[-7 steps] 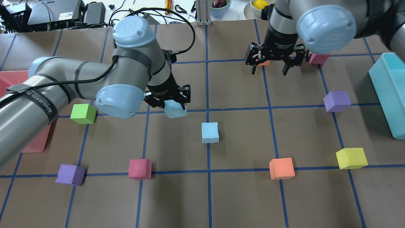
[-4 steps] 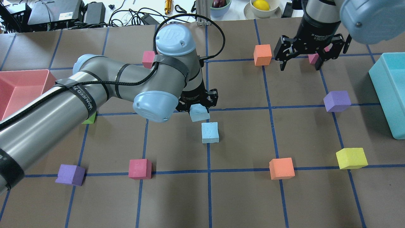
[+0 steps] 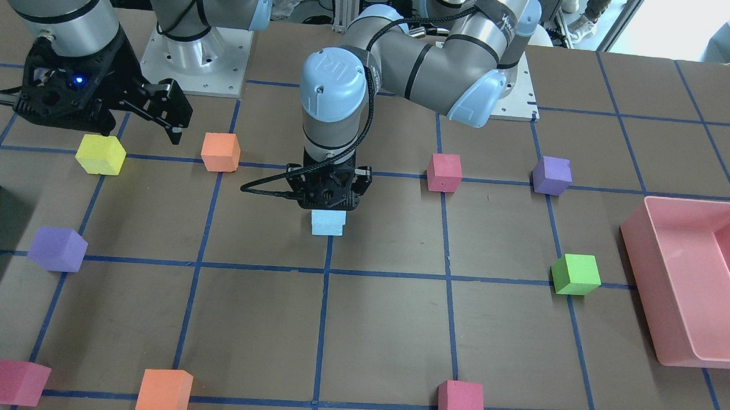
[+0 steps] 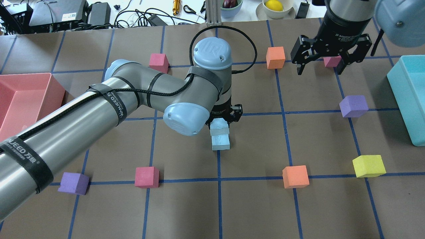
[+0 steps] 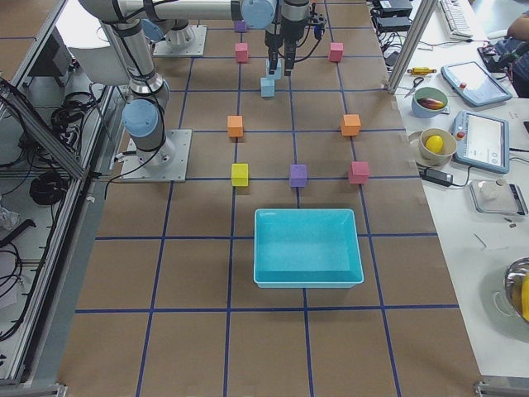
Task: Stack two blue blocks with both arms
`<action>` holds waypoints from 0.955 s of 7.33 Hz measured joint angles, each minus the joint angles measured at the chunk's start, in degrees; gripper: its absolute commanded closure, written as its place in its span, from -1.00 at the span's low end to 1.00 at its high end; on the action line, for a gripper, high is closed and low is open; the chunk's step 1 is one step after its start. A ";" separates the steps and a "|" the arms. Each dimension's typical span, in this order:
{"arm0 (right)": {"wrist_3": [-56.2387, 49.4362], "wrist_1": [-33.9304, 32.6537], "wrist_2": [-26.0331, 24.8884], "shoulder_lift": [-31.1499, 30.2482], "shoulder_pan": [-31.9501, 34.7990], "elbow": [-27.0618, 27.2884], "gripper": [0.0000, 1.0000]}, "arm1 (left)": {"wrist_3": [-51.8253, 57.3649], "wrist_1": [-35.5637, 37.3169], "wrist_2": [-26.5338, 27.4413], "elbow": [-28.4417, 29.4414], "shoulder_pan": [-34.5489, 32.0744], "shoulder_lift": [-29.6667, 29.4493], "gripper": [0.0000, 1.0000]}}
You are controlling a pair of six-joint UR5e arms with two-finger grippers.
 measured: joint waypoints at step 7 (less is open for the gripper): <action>-0.37 -0.16 0.15 -0.53 0.02 -0.74 -1.00 | -0.28 2.52 -0.51 -3.23 -0.56 -0.58 -0.25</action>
